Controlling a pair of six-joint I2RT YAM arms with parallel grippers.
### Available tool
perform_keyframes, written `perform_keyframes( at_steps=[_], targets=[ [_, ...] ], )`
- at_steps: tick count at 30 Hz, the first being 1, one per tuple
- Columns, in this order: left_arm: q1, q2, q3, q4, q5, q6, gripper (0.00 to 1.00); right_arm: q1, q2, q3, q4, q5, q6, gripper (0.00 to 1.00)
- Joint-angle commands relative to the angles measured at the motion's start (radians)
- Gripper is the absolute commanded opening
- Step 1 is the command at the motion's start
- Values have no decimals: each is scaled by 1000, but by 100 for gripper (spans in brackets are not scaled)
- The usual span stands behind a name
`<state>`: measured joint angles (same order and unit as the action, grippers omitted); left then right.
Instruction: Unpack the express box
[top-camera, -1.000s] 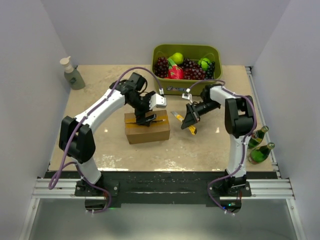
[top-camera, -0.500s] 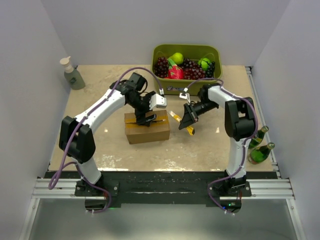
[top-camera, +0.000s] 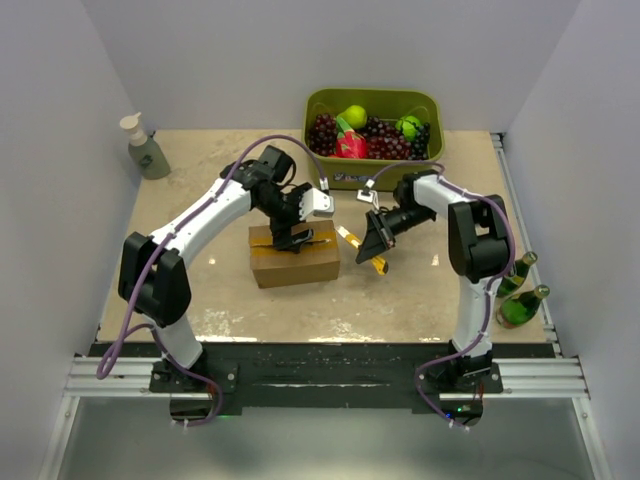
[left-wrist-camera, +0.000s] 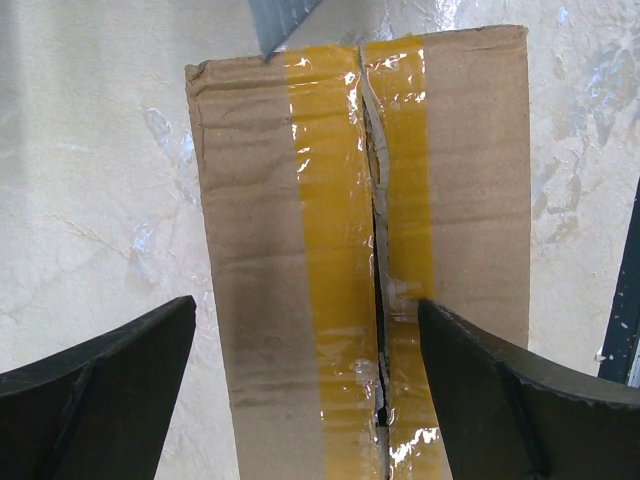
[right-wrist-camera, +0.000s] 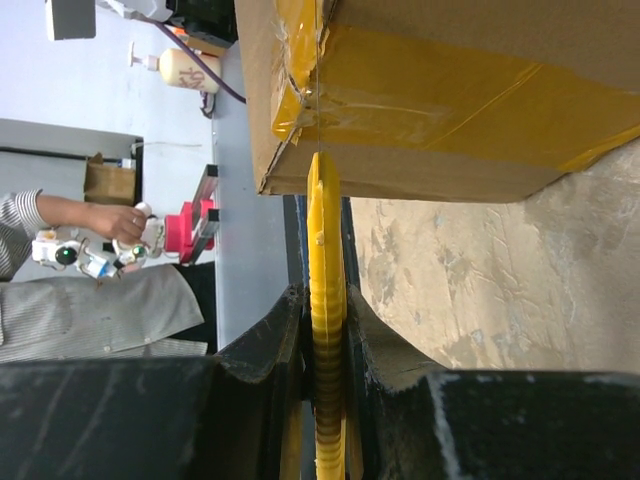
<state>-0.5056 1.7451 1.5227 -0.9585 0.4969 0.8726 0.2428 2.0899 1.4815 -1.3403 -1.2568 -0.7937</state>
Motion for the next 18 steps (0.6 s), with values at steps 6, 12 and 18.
perform_keyframes(
  at_steps=[6, 12, 18],
  targets=[
    [-17, 28, -50, 12, -64, 11, 97, -33, -16, 48, -69, -47, -7, 0],
    [-19, 25, -50, 10, -64, 9, 97, -34, 4, 34, -71, -27, 5, 0],
    [-21, 28, -50, 9, -69, 9, 97, -34, 13, 26, -71, -19, 11, 0]
  ],
)
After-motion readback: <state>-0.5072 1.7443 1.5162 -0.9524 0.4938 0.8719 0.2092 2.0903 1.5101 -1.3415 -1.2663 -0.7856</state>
